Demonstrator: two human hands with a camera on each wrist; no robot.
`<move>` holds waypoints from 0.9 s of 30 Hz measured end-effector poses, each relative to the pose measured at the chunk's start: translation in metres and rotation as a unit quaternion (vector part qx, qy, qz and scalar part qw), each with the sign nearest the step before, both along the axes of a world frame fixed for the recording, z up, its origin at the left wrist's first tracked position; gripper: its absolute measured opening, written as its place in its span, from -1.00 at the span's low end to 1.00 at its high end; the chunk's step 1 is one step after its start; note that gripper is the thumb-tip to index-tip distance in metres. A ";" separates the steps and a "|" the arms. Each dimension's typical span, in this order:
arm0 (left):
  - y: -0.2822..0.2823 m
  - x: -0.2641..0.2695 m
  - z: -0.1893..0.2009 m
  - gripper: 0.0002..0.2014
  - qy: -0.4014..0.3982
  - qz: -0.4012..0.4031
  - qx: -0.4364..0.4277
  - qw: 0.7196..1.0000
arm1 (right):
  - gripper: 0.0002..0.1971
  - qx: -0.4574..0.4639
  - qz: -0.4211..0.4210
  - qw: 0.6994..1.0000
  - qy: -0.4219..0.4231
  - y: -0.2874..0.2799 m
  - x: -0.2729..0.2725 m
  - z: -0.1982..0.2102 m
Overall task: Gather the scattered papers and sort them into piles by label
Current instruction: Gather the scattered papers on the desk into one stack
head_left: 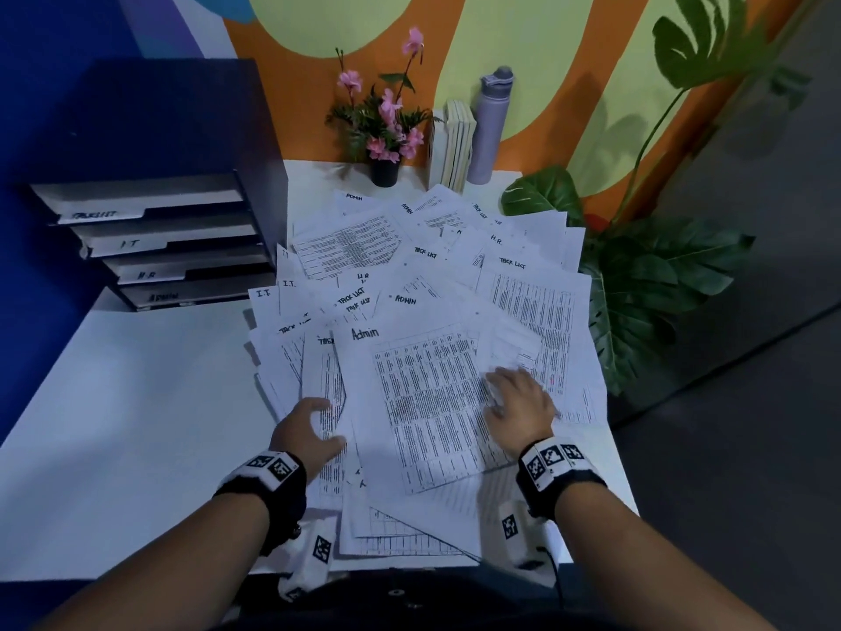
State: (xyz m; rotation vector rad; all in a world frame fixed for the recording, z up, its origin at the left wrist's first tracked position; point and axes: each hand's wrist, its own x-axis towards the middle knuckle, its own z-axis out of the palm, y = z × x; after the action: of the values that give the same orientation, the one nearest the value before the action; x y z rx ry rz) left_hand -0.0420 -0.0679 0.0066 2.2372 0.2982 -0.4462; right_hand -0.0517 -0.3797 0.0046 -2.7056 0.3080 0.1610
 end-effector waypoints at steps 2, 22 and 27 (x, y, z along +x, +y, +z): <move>0.001 -0.001 -0.001 -0.33 -0.001 0.009 0.000 1.000 | -0.45 -0.025 -0.039 0.999 -0.006 0.004 0.004 0.001; 0.042 0.000 -0.011 -0.15 -0.012 0.044 -0.010 0.999 | -0.85 0.131 -0.118 0.984 0.007 0.024 0.032 0.032; 0.050 -0.003 -0.013 -0.35 0.005 0.074 -0.004 0.997 | -0.48 0.012 -0.115 0.993 -0.009 0.017 0.029 0.032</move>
State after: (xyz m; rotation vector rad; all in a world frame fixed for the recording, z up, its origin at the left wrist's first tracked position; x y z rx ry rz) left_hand -0.0445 -0.0176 -0.0064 2.1879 0.4641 -0.3783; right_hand -0.0230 -0.3627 0.0362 -2.6205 0.6046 0.0735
